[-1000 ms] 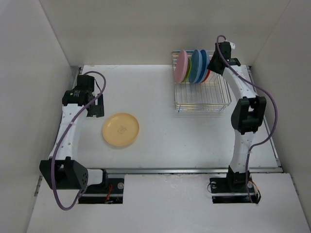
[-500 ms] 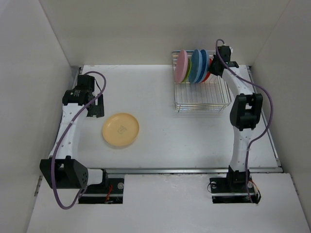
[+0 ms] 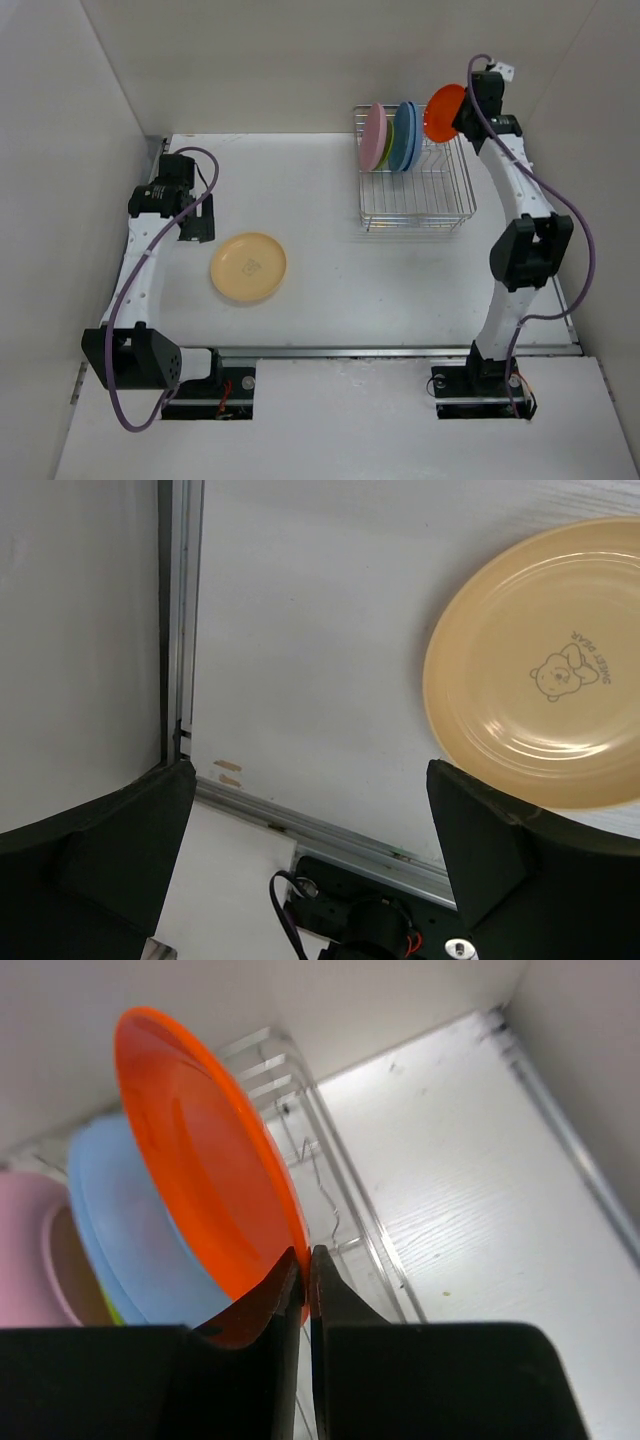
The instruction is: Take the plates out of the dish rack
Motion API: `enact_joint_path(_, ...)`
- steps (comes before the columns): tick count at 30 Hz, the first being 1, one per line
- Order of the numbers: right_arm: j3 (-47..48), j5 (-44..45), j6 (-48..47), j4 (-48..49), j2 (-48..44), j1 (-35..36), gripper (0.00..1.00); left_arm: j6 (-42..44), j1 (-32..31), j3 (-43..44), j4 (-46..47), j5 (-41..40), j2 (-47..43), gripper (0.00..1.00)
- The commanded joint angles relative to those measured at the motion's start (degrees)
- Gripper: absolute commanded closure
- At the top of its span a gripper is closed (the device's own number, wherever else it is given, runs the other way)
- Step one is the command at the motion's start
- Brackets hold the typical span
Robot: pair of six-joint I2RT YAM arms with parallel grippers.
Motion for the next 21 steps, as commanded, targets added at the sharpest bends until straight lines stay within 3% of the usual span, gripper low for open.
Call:
enact_joint_path(1, 5.3, 10.4, -2.6, -2.0, -8.9, 1.6, 1.00, 0.5, 0.4, 1.4, -0.8, 0.4, -3.1, 0.00)
enact_joint_path(4, 1.4, 17.1, -3.1, -3.4, -15.8, 3.2, 1.00, 0.5, 0.4, 1.4, -0.8, 0.9, -4.7, 0.00)
enact_joint_path(8, -13.2, 12.2, -6.4, 2.8, -29.1, 9.4, 1.00, 0.5, 0.4, 0.9, -0.8, 1.5, -6.9, 0.00)
enact_joint_path(11, -22.8, -4.1, -7.7, 2.9, -35.6, 15.0, 1.00, 1.0, 0.4, 0.4, -0.8, 1.5, -7.5, 0.00)
enact_joint_path(17, -35.9, -41.7, -7.0, -3.6, -35.1, 21.5, 1.00, 1.0, 0.4, -0.2, -0.8, 1.5, -9.7, 0.00)
enact_joint_path(21, -48.5, -52.0, -3.5, 3.0, -35.1, 25.3, 1.00, 1.0, 0.4, -0.2, -0.8, 1.5, -9.7, 0.00)
